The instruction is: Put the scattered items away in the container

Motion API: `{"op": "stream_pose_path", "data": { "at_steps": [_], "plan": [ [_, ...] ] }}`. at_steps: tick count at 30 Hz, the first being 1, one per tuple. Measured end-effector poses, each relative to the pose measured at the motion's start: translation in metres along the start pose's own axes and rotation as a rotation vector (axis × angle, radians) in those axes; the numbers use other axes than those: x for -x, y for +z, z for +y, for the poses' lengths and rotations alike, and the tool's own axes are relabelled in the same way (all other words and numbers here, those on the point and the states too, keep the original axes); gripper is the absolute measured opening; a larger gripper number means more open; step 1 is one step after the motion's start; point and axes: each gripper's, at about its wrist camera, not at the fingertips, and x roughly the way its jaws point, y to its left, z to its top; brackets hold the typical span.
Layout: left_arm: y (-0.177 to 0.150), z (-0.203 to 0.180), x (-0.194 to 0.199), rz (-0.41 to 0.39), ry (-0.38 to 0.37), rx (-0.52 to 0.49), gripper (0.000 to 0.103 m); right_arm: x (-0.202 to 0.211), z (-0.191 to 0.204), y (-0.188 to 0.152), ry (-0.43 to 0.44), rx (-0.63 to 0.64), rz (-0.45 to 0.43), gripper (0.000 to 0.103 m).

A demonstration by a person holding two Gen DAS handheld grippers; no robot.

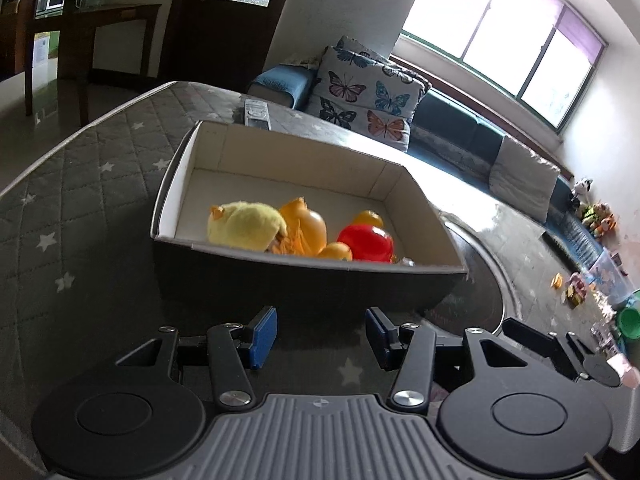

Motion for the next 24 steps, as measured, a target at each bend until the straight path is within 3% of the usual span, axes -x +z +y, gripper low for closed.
{"op": "stream_pose_path", "data": {
  "at_steps": [7,24],
  "plan": [
    [-0.014,-0.007,0.003,0.008,0.075,-0.036,0.052,0.007,0.003,-0.011,-0.003,-0.010,0.016,0.103],
    [-0.033,-0.014,0.004,0.004,0.170,-0.079,0.050,0.004,0.019,-0.018,0.012,-0.015,0.056,0.103]
  ]
}}
